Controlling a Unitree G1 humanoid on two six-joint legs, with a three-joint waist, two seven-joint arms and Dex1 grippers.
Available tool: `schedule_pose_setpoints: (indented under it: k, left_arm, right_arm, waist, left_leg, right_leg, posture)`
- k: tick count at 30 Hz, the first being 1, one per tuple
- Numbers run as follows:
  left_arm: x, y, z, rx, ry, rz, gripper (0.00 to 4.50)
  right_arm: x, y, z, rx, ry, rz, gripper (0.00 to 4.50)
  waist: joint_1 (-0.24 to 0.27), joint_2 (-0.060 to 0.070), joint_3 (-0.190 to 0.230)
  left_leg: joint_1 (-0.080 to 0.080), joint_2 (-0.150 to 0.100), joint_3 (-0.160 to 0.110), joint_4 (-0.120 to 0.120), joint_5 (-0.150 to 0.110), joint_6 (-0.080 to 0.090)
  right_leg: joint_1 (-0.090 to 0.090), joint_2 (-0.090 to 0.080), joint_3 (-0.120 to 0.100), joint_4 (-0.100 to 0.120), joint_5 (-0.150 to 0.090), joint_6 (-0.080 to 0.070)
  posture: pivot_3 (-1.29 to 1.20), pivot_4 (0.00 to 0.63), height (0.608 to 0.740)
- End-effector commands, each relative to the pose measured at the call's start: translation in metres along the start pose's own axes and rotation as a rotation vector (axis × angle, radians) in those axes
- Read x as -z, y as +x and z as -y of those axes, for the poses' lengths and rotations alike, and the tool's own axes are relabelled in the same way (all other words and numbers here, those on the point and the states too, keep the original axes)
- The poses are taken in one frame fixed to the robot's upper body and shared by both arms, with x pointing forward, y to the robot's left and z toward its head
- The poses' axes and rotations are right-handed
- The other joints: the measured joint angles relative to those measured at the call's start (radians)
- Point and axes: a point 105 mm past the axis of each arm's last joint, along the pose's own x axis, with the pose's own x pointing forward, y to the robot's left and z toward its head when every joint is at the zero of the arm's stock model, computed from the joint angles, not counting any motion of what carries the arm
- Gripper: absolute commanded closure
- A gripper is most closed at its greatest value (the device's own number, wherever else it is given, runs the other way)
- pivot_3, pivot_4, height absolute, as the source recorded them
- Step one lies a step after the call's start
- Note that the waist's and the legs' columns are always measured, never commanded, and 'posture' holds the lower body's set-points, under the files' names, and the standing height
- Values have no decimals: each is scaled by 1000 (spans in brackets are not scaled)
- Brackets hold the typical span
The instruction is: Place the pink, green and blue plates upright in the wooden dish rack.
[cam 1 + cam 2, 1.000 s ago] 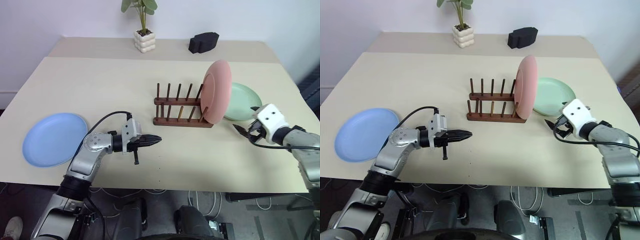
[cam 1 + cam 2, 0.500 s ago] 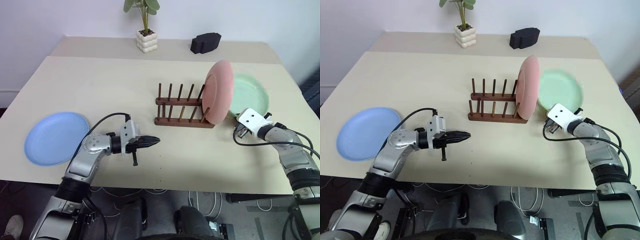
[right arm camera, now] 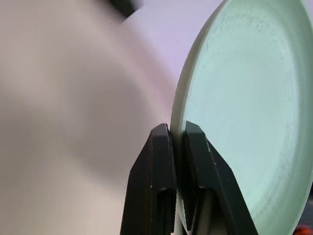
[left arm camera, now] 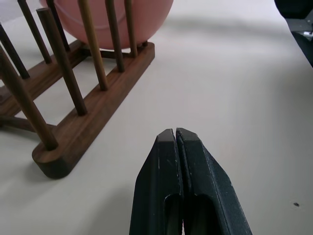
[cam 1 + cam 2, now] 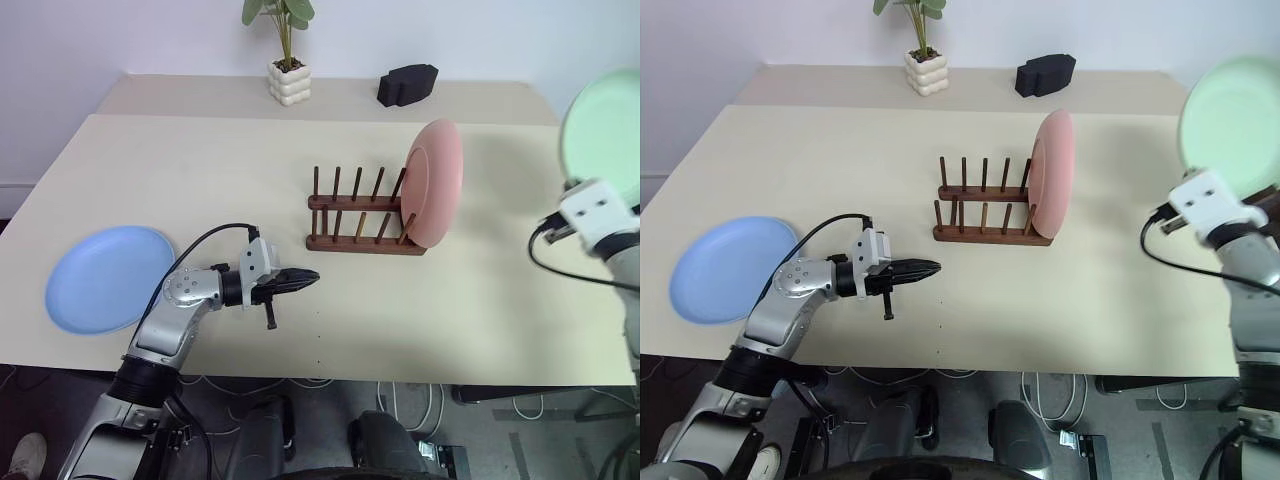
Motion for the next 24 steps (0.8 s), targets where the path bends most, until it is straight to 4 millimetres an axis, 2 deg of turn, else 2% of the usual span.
schedule_pose_setpoints:
  k: [1,2,6,11,12,15,19,21,24]
  left_arm:
    - [-12,3,-7,-10,49,29,4500]
    - [-12,3,-7,-11,49,28,4500]
    - [-12,2,-9,-18,53,29,4500]
    - [-11,0,-9,-29,52,28,4500]
    - [-11,0,-9,-30,52,28,4500]
    - [-10,-1,-9,-37,51,29,4500]
    - [-10,0,-8,-43,50,31,4500]
    - [-10,0,-9,-48,50,32,4500]
    - [-9,-1,-9,-51,50,31,4500]
  right_arm:
    - [-71,-2,24,27,55,241,4418]
    - [-82,-3,24,14,79,279,4418]
    - [-163,-21,-1,-242,395,597,4418]
    - [-206,-46,-22,-500,652,748,4418]
    - [-210,-51,-28,-548,690,760,4418]
    - [-213,-62,-50,-742,907,730,4418]
    - [-202,-56,-70,-779,1107,626,4418]
    - [-195,-55,-85,-788,1134,560,4418]
    - [-191,-54,-96,-790,1189,510,4418]
  waist:
    - [1,0,0]
    - [2,0,0]
    - [1,0,0]
    - [10,-1,1]
    - [10,-1,1]
    - [6,-1,1]
    - [3,-1,0]
    - [2,-1,1]
    - [2,-1,1]
  left_leg:
    - [0,0,0,0,0,0]
    - [0,0,0,0,0,0]
    - [0,0,0,0,0,0]
    - [-2,0,-1,0,-1,2]
    - [-2,-1,-1,1,-4,7]
    - [-2,-1,-1,1,-5,8]
    - [-2,0,-1,1,-5,9]
    - [-2,-1,-1,0,-5,8]
    - [-2,0,-1,0,-5,8]
  right_leg:
    - [0,0,0,0,0,0]
    - [0,0,0,0,0,0]
    - [0,0,0,0,0,0]
    - [-1,-1,-1,-1,0,0]
    - [0,-2,-1,-1,0,0]
    - [0,-2,-1,-1,0,0]
    - [0,-2,-2,0,0,0]
    - [-1,-2,-2,0,0,0]
    - [-2,-2,-2,0,0,0]
  posture:
    - [0,150,740]
    - [0,150,740]
    - [0,150,740]
    - [0,150,740]
    - [0,150,740]
    - [0,150,740]
    - [0,150,740]
    - [0,150,740]
    - [0,150,740]
